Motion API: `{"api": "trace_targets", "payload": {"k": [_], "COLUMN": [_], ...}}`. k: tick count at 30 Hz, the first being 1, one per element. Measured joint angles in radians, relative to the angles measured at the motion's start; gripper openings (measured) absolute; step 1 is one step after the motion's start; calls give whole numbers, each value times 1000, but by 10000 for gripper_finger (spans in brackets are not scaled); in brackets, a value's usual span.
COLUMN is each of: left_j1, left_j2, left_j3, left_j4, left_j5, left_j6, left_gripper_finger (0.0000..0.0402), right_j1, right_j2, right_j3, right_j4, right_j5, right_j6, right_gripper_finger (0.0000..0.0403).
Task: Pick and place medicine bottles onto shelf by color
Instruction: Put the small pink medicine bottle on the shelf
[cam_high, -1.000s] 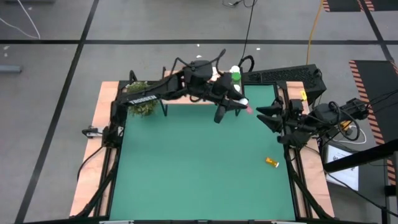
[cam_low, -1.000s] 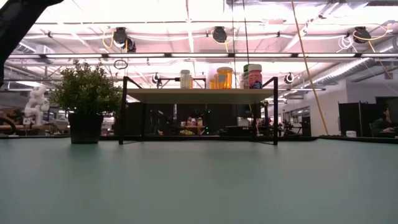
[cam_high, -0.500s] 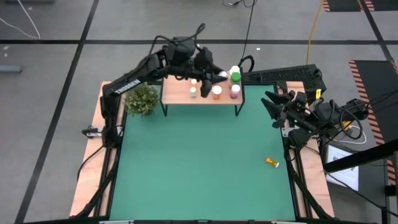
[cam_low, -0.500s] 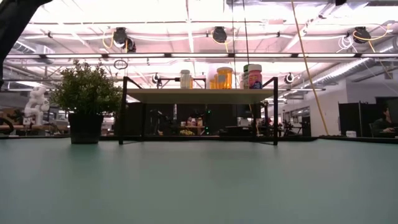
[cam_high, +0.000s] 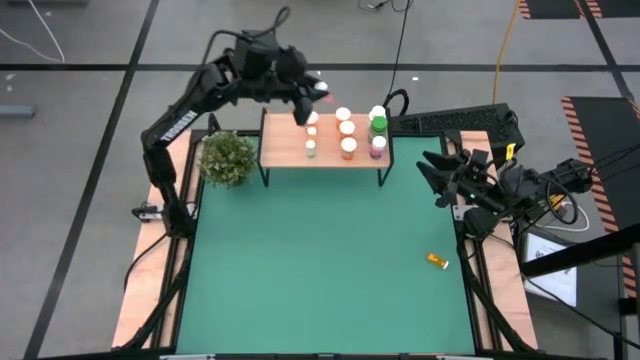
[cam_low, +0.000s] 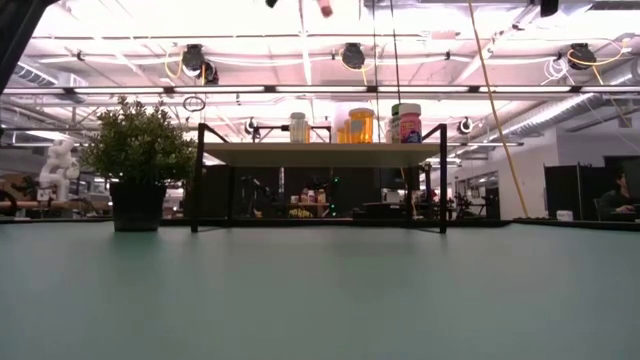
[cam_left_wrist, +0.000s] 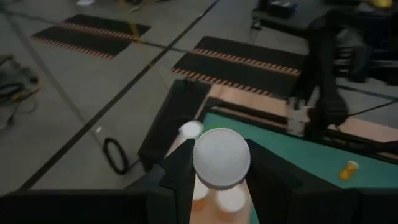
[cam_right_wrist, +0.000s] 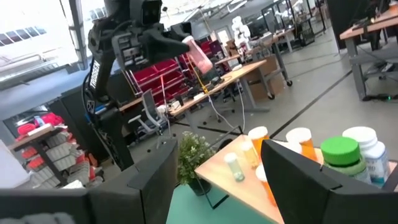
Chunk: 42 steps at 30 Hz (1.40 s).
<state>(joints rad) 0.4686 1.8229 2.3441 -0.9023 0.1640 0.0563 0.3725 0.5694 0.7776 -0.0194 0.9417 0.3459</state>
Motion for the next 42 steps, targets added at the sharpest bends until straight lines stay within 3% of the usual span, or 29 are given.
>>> {"api": "trace_targets", "payload": {"k": [12, 17, 25, 30, 35, 42], "left_j1": [148, 210, 304, 318, 319, 341], "left_j2": [-21, -47, -165, -224, -229, -231], "left_j3": [-45, -278, -731, -945, -1066, -1111], "left_j4": [-153, -112, 205, 399, 510, 579], "left_j5": [19, 48, 91, 80, 43, 43], "left_j6": [58, 105, 88, 128, 160, 148], "left_gripper_finger": [127, 127, 127, 127, 127, 127], "right_j1": [0, 0, 0, 0, -9, -45], "right_j2": [36, 60, 71, 71, 71, 71], "right_j3": [0, 0, 0, 0, 0, 0], "right_j4": [-18, -18, -16, -16, -16, -15], "right_j5": [3, 57, 171, 249, 384, 395], "right_j6": [27, 24, 8, 2, -6, -6], "right_gripper_finger": [226, 226, 226, 226, 226, 226]}}
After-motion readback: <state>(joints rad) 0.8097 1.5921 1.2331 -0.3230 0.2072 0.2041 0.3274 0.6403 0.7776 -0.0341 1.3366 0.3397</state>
